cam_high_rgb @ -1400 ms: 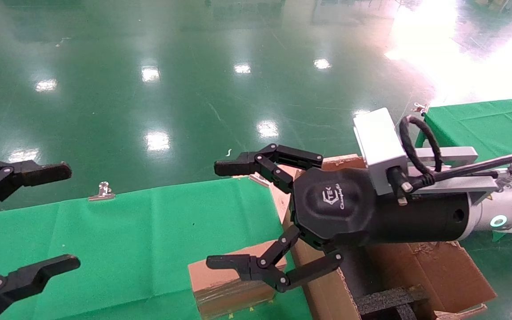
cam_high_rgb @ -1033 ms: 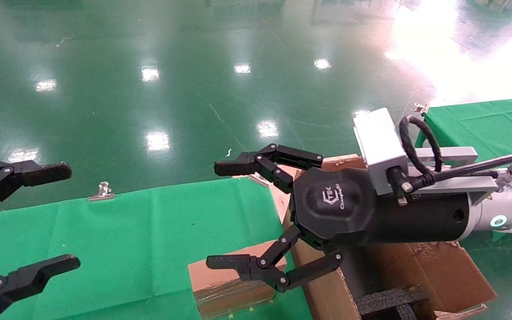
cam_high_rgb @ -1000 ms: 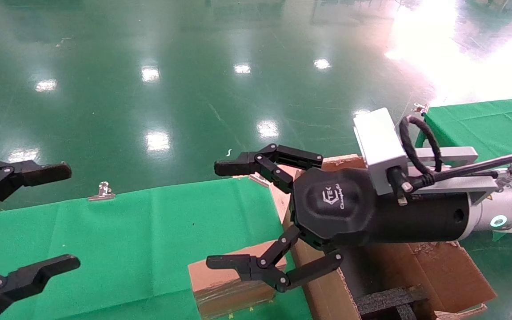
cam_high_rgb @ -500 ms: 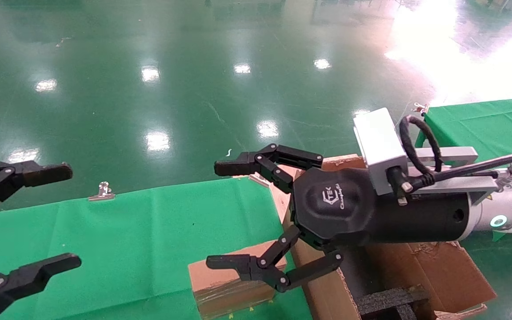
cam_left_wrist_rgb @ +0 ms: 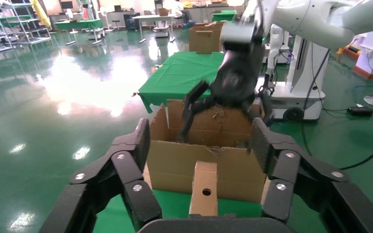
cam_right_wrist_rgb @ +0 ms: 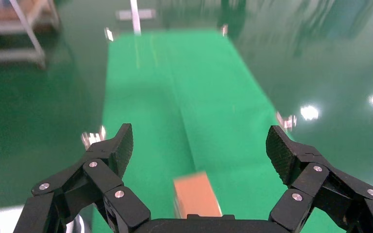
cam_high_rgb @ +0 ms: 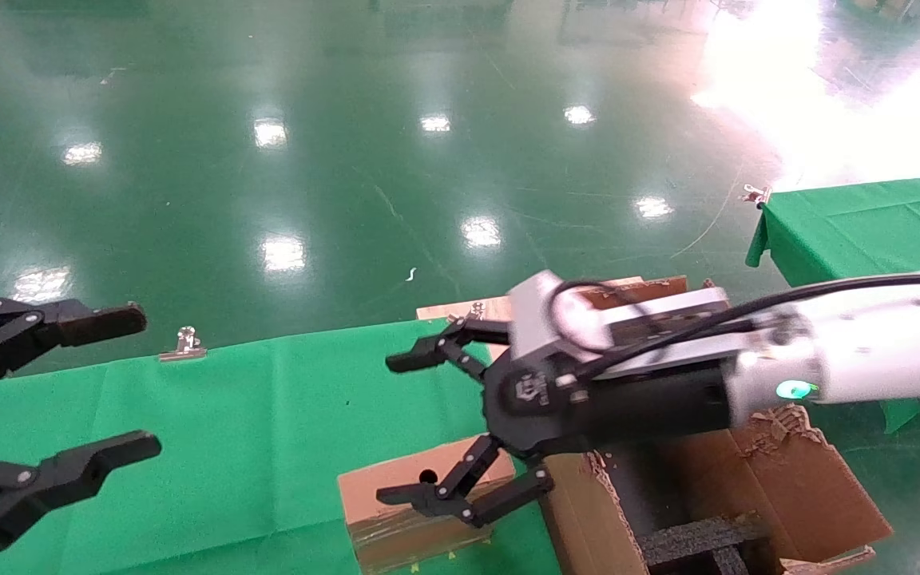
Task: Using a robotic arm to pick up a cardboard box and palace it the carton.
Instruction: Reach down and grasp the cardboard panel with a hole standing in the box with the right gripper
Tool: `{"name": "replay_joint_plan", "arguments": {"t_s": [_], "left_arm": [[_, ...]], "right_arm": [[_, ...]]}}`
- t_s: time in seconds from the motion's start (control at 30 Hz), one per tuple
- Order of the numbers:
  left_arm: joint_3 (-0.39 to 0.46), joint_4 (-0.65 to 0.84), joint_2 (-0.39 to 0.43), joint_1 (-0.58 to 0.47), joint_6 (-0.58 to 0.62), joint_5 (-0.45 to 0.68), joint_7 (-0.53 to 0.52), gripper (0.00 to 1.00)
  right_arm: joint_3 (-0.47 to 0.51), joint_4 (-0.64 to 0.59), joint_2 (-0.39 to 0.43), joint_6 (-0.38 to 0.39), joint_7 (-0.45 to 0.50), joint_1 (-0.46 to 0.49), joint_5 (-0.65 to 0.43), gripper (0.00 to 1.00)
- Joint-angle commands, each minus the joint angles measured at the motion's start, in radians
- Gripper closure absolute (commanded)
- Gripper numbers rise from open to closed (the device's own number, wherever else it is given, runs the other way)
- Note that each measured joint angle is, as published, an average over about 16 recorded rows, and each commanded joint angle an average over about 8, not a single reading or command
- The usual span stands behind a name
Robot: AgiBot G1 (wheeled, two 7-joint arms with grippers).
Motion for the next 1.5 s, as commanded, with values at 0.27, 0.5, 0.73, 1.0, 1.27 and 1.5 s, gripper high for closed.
{"name": "replay_joint_plan", "arguments": {"t_s": [0.27, 0.5, 0.73, 1.0, 1.27, 1.5], "left_arm": [[0.000, 0.000, 0.000, 0.000, 0.000, 0.000, 0.000, 1.00], [0.000, 0.000, 0.000, 0.000, 0.000, 0.000, 0.000, 1.00], [0.000, 0.000, 0.000, 0.000, 0.000, 0.000, 0.000, 1.00], [0.000, 0.000, 0.000, 0.000, 0.000, 0.000, 0.000, 0.73], [0.000, 0.000, 0.000, 0.000, 0.000, 0.000, 0.000, 0.00], [0.000, 0.000, 0.000, 0.000, 0.000, 0.000, 0.000, 0.00]], "right_arm": [[-0.132, -0.046, -0.114, -0.029, 0.022, 0.121, -0.241, 0.00], [-0.214, -0.064, -0.171, -0.056, 0.009, 0.181, -0.387, 0.00], [-0.297, -0.042, -0.201, -0.073, -0.009, 0.242, -0.529, 0.00], [-0.354, -0.039, -0.226, -0.066, -0.035, 0.268, -0.590, 0.00], [-0.380, -0.042, -0.241, -0.059, -0.049, 0.278, -0.622, 0.88], [-0.380, -0.042, -0.241, -0.057, -0.050, 0.279, -0.623, 1.00]]}}
